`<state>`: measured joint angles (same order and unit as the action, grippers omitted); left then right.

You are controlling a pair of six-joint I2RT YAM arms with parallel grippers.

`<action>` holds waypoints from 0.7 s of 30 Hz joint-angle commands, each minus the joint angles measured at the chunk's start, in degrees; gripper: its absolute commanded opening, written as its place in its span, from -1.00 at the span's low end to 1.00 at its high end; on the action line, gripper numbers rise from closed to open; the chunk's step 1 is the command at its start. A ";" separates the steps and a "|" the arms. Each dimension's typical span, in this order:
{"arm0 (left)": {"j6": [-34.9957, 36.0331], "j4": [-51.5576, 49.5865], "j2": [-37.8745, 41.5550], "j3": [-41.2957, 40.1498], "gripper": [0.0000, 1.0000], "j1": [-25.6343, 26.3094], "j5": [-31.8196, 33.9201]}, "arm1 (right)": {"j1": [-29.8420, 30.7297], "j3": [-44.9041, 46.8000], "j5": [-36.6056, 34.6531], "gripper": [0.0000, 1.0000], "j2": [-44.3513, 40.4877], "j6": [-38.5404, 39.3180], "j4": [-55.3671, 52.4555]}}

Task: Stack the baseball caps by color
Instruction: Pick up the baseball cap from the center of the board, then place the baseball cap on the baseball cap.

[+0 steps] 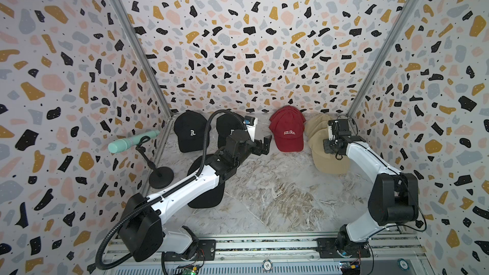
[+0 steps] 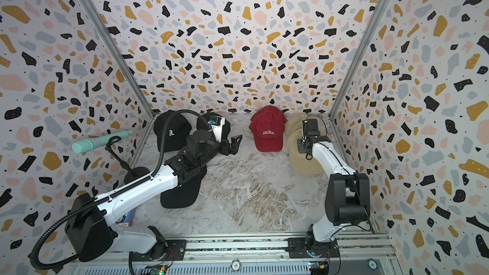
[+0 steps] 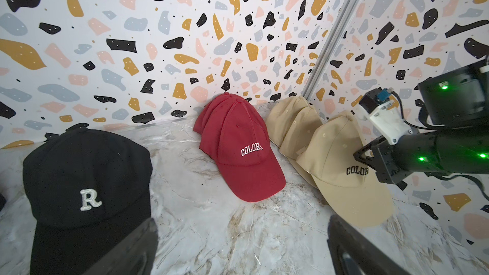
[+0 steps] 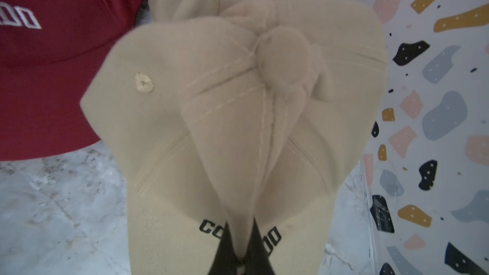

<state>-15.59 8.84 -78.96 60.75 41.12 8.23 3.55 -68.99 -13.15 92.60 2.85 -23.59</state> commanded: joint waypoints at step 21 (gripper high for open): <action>4.40 1.66 -2.43 3.79 0.99 -1.40 0.66 | -8.99 -8.74 9.85 -1.00 5.37 9.55 1.86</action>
<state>-12.82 10.15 -81.06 61.78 40.23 9.43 -5.45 -76.27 -5.82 99.66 10.85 -20.97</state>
